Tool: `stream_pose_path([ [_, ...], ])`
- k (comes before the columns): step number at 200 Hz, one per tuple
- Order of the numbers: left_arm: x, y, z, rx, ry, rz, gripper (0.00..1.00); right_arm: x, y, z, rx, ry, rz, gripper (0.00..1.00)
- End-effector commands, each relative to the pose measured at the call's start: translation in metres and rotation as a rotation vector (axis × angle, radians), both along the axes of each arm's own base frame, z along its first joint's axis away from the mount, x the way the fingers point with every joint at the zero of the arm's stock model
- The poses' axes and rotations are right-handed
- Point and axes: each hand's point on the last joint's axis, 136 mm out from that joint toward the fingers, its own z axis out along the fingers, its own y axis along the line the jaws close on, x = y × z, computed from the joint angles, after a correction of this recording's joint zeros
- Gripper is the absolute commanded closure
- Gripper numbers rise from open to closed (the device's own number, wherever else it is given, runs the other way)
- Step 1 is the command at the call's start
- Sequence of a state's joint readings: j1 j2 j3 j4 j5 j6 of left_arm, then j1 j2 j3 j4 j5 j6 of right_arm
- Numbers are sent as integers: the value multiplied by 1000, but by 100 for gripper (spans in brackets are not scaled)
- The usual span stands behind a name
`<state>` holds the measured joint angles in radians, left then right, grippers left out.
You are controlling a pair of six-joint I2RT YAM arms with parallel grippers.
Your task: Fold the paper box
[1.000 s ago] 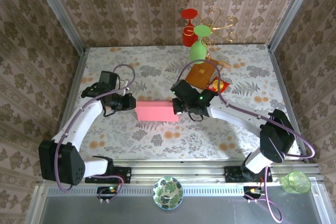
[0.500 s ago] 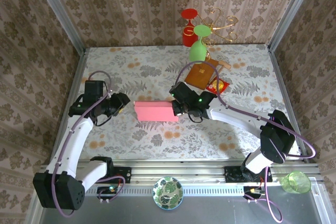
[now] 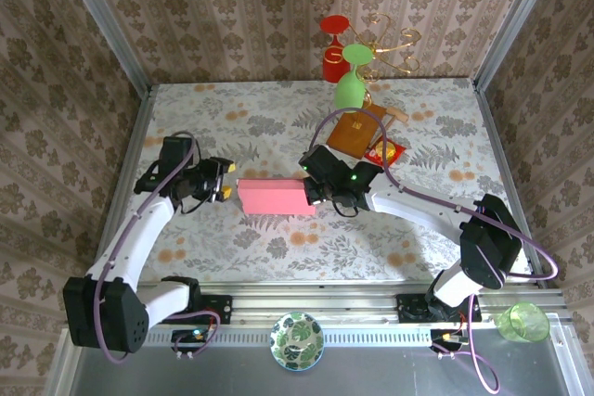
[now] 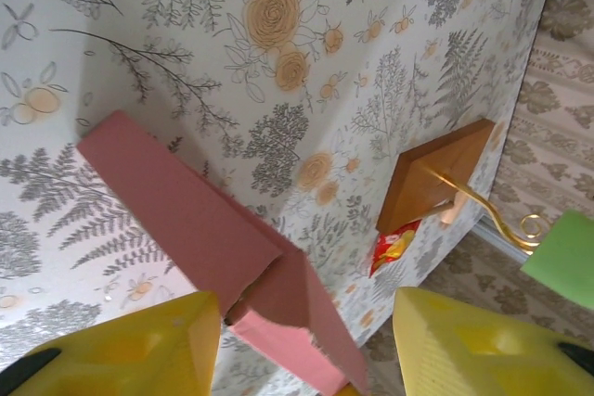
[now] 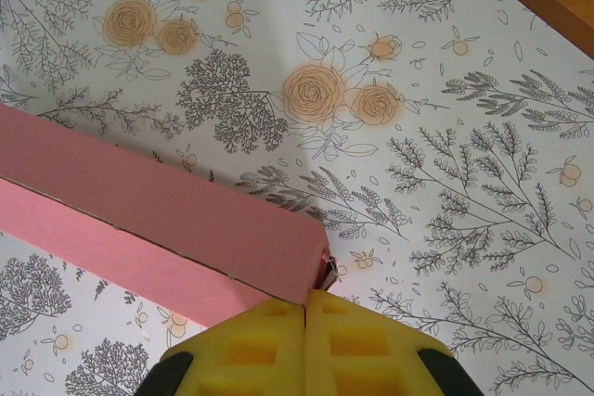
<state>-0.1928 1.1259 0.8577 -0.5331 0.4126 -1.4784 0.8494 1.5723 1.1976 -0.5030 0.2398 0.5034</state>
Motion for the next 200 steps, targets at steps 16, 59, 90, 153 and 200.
stream_pose_path([
  [16,-13,-11,-15,-38,99,14,47,-20,-14,-37,-118,102,19,100],
  [59,-20,-9,-24,-39,132,26,48,-20,-14,-36,-116,103,20,100],
  [90,-16,-14,-35,-77,123,56,50,-20,-13,-37,-116,105,22,100],
  [153,-25,-12,-45,-75,117,107,62,-22,-11,-37,-105,112,28,100],
  [200,-35,-7,-56,-71,108,143,68,-22,-9,-33,-95,122,29,100],
])
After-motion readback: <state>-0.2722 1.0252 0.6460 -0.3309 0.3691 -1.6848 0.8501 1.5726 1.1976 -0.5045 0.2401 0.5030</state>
